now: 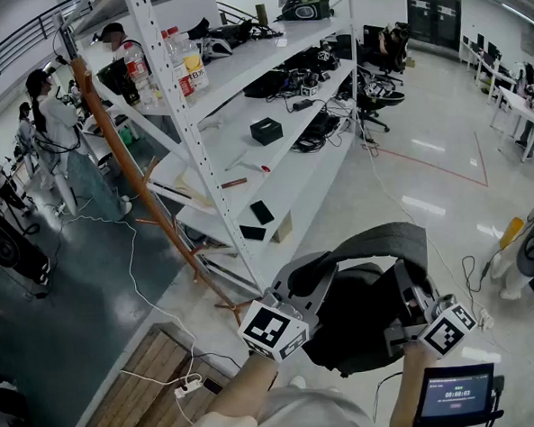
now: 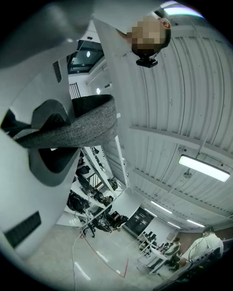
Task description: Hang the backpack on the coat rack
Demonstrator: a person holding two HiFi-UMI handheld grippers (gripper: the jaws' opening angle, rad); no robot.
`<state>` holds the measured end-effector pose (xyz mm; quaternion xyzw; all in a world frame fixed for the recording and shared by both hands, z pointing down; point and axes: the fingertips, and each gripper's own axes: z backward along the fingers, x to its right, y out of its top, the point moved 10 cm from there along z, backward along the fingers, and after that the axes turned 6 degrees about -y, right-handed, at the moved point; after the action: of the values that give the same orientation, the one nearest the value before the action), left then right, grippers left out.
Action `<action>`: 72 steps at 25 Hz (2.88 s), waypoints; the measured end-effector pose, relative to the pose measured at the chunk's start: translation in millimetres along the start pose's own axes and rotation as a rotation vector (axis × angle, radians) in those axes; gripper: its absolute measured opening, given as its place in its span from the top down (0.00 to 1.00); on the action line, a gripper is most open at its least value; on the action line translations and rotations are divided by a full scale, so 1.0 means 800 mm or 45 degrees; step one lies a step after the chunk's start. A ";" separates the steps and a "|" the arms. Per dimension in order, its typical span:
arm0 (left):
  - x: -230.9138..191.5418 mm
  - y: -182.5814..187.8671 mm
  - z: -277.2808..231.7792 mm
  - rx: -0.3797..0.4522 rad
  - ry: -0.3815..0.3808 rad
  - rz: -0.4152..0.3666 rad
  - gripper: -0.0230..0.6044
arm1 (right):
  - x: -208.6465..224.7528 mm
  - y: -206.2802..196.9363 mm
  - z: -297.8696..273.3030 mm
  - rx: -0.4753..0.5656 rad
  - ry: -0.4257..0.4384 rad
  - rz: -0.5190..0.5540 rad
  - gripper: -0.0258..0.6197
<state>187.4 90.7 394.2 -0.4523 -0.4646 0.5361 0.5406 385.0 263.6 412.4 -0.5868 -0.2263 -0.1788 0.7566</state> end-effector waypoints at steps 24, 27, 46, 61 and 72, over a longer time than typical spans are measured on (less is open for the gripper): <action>-0.127 0.028 0.187 0.067 0.263 0.004 0.90 | -0.126 -0.112 -0.167 -0.209 0.293 -0.027 0.90; -0.166 0.045 0.227 0.089 0.272 -0.023 0.90 | -0.161 -0.136 -0.218 -0.231 0.363 -0.051 0.90; -0.312 0.079 0.423 0.065 0.667 -0.105 0.90 | -0.304 -0.295 -0.463 -0.500 0.779 -0.211 0.90; -0.332 0.150 0.409 0.105 0.858 -0.211 0.90 | -0.357 -0.244 -0.540 -0.516 0.972 -0.143 0.90; -0.352 0.318 0.349 0.125 0.782 -0.515 0.90 | -0.413 -0.083 -0.573 -0.285 0.948 0.003 0.90</action>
<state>-127.1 -189.2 182.6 -0.4647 -0.3344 0.2795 0.7708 134.9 -195.3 187.7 -0.5610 0.0856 -0.4022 0.7185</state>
